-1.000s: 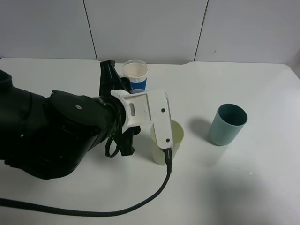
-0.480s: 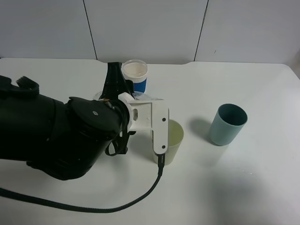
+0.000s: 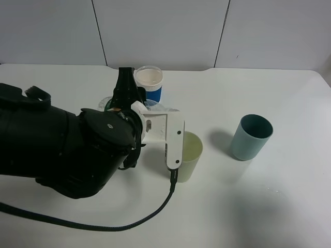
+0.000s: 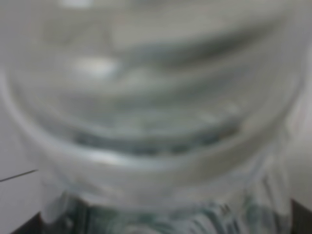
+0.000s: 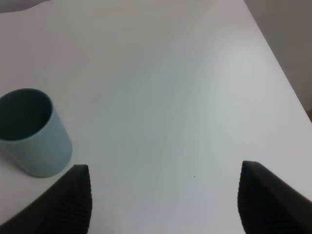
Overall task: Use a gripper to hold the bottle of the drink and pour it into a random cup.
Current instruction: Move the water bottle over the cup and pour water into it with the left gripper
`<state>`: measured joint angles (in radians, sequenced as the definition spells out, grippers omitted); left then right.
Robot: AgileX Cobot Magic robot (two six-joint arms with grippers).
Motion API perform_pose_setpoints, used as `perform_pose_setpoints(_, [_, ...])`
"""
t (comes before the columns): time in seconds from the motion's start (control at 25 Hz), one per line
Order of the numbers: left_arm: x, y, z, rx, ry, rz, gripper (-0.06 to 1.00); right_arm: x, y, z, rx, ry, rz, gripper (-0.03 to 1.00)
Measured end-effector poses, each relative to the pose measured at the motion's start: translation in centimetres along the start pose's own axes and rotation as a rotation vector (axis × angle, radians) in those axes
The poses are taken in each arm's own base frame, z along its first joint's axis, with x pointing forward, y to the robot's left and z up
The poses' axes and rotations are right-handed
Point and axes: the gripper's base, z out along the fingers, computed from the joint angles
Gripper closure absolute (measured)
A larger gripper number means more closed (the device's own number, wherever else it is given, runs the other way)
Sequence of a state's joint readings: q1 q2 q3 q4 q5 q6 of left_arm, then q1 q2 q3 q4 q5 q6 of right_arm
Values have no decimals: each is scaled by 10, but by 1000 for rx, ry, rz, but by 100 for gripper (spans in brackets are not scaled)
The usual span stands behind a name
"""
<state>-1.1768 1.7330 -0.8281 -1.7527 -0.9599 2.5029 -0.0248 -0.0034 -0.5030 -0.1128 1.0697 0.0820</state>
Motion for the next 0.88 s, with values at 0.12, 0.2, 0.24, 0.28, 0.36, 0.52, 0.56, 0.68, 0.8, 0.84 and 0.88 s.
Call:
perform_pose_setpoints(0.12, [-2, 4, -1, -12, 3, -8, 39, 0, 0, 0, 0, 0, 0, 33])
perform_pose_setpoints(0.2, [-3, 6, -1, -19, 4, -11, 39, 0, 0, 0, 0, 0, 0, 33])
perform_pose_setpoints(0.24, [-3, 7, -1, -23, 7, -6, 39, 0, 0, 0, 0, 0, 0, 33])
perform_pose_setpoints(0.28, [-3, 8, -1, -30, 16, 5, 39, 0, 0, 0, 0, 0, 0, 33])
perform_pose_setpoints(0.36, [-1, 8, -1, -40, 32, 25, 39, 0, 0, 0, 0, 0, 0, 33])
perform_pose_setpoints(0.52, [1, 6, 2, -58, 81, 81, 39, 0, 0, 0, 0, 0, 0, 33])
perform_pose_setpoints(0.56, [1, 4, 3, -59, 89, 90, 39, 0, 0, 0, 0, 0, 0, 33])
perform_pose_setpoints(0.68, [1, 3, 4, -58, 95, 96, 39, 0, 0, 0, 0, 0, 0, 33])
perform_pose_setpoints(0.8, [1, 4, 4, -61, 98, 97, 39, 0, 0, 0, 0, 0, 0, 33])
perform_pose_setpoints(0.84, [1, 4, 4, -62, 100, 98, 39, 0, 0, 0, 0, 0, 0, 33])
perform_pose_setpoints(0.88, [1, 4, 5, -62, 101, 99, 39, 0, 0, 0, 0, 0, 0, 33])
